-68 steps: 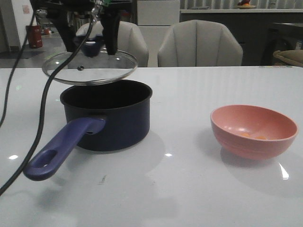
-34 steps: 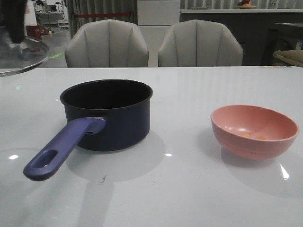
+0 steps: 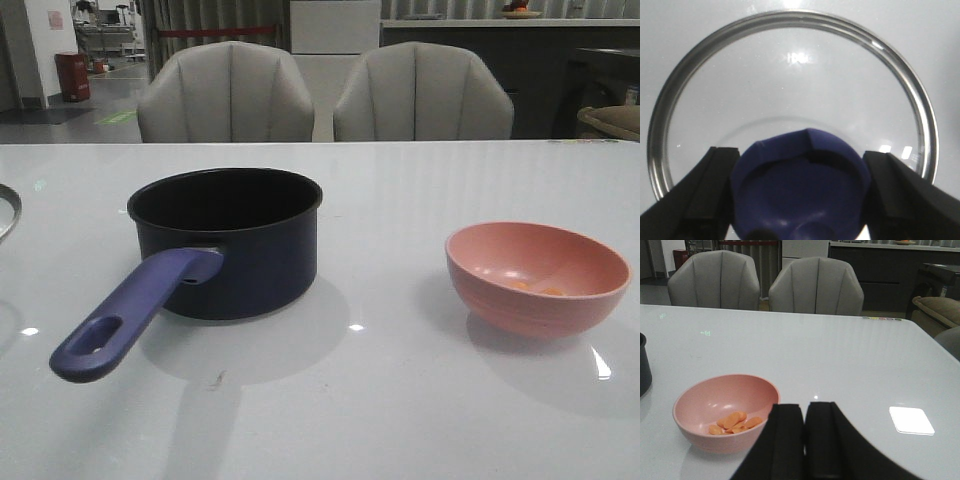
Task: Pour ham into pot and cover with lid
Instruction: 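Lift the glass lid off the saucepan with the left gripper, then set the glass lid down beside the saucepan and release it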
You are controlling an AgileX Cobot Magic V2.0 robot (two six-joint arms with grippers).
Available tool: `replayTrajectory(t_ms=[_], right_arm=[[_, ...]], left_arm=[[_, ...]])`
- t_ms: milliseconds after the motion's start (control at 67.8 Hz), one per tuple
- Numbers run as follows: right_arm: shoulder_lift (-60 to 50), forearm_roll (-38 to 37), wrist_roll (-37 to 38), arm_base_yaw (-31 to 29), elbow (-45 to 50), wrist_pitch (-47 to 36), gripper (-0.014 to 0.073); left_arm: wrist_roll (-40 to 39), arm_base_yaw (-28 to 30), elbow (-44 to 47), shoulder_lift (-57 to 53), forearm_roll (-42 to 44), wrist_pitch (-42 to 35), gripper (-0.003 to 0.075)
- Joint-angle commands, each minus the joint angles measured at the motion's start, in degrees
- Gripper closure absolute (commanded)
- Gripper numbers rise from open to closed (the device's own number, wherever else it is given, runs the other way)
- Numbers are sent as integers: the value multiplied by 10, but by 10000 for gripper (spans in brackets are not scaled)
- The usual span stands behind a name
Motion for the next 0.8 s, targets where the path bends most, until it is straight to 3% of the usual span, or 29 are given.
replayTrajectory(t_ms=[0, 295, 384, 531, 782], right_arm=[[-11, -4, -3, -2, -3, -46, 449], [-11, -4, -3, -2, -3, -46, 449], [-11, -4, -3, -2, -3, -46, 449], [-11, -4, -3, -2, -3, -46, 449], [-11, -4, -3, -2, -3, -46, 449]], left_arm=[[2, 1, -12, 4, -6, -35, 407], [2, -1, -12, 77, -6, -15, 395], [7, -1, -12, 86, -6, -17, 325], [12, -1, -13, 88, -6, -15, 123], [15, -14, -54, 69, -5, 14, 117]])
